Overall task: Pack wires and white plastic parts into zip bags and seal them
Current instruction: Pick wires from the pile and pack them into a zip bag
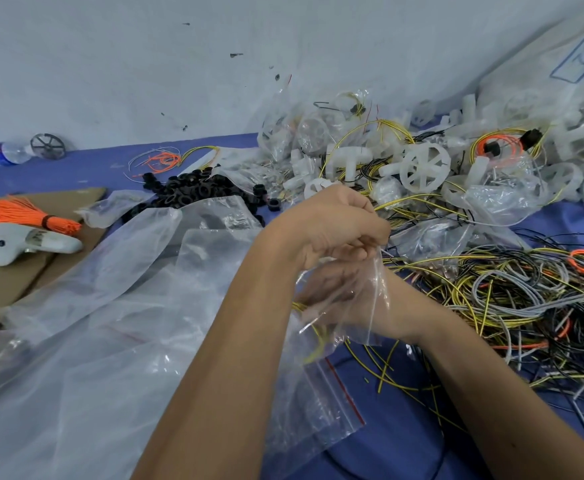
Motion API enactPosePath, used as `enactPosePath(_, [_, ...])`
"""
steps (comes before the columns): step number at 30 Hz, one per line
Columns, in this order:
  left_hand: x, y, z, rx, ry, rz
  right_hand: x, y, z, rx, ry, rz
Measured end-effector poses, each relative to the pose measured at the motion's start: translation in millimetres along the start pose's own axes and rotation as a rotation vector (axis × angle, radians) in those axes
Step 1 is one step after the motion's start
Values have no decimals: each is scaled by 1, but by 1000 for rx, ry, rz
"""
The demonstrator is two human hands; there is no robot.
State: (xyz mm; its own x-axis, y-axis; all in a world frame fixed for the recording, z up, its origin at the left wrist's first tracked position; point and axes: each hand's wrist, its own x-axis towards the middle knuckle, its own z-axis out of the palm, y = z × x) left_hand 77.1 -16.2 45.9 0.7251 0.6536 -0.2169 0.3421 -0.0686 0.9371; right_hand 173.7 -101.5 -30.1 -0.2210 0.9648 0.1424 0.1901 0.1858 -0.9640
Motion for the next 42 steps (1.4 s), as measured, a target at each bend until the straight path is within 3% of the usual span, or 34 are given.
enactPosePath(5, [-1,-1,-4,15,5,3,3,-4,2,92,-113,-50])
enactPosePath(7, [0,-3,-8,4,31,-4,4,-1,1,86,-80,-72])
enactPosePath(14, [9,-23,-30,106,194,-85,16,20,-11,-61,568,-21])
enactPosePath(17, [12,-39,-39,293,159,-174,14,24,-20,-365,886,17])
enactPosePath(19, [13,-49,-42,460,84,-268,10,25,-25,-641,1000,38])
enactPosePath(22, [15,-60,-43,544,28,-365,10,31,-31,-879,940,77])
enactPosePath(27, [17,-60,-45,523,59,-330,16,48,-24,-1198,474,243])
enactPosePath(29, [16,-57,-44,486,50,-305,17,54,-21,-1257,374,286])
enactPosePath(31, [15,-55,-43,447,45,-283,19,54,-22,-1208,420,251])
enactPosePath(36, [18,-51,-33,473,52,-292,18,43,-27,-920,702,-35])
enactPosePath(39, [19,-49,-32,524,69,-301,12,34,-30,-616,934,-125])
enactPosePath(42, [17,-47,-37,514,88,-302,10,28,-33,-309,1049,-114])
